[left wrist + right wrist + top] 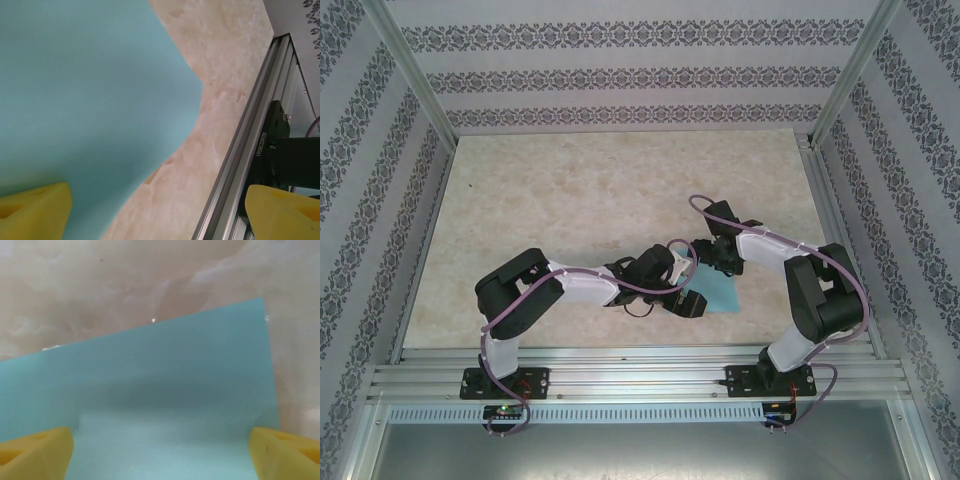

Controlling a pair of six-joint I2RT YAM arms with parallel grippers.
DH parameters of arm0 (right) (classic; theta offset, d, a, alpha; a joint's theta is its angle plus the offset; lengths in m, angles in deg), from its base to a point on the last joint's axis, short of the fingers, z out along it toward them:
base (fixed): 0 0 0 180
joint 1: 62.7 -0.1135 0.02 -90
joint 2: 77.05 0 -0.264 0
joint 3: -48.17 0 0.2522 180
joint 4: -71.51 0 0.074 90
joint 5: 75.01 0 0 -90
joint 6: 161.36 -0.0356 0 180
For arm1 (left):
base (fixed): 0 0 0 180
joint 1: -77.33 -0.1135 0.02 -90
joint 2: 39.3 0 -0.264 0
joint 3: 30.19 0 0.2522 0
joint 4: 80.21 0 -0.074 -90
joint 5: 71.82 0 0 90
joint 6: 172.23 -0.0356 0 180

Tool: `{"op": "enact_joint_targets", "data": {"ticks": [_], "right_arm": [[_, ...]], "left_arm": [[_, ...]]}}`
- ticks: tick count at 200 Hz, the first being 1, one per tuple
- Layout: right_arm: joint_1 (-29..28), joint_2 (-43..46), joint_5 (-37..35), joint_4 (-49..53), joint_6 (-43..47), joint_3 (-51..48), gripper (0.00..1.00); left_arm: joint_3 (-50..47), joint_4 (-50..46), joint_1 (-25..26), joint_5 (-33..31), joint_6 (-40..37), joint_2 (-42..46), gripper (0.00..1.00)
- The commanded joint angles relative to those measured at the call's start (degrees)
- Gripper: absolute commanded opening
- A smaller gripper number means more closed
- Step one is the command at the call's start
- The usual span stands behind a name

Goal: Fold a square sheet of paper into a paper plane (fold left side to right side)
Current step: Pick up the square sheet of paper from the center of the table.

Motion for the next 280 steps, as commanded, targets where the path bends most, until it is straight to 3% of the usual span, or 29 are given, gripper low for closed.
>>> {"op": "enact_joint_targets", "data": {"ticks": [1,74,106,160,224,280], "right_arm": [[-1.02,-1.56,4.25,0.2,-0.97,0.85,0.89],[-0.87,-0.39,5.95,1.12,0.4,0.36,0.76],[0.42,0.91,8.24,-0.36,0.25,-1.37,0.77],[2.31,2.17,11.37,-3.75,-0.73,-4.69,0.78],[3.03,2.78,13.77,-5.16,-0.82,-5.72,0.81],[3.5,2.6,13.51,-5.12,-0.51,-5.82,0.82]], "left_arm": [[1.02,0.44,0.6,-1.36,0.68,-1.41,0.91],[0.14,0.38,0.43,-2.13,-0.02,0.75,0.92],[-2.22,-0.17,-1.48,-2.07,-0.33,5.77,0.93],[-8.97,2.9,-9.8,2.92,4.58,13.16,0.92],[-7.75,7.35,-12.23,7.21,11.6,6.63,0.74],[-10.63,3.36,-13.82,4.2,11.67,10.8,0.82]]}}
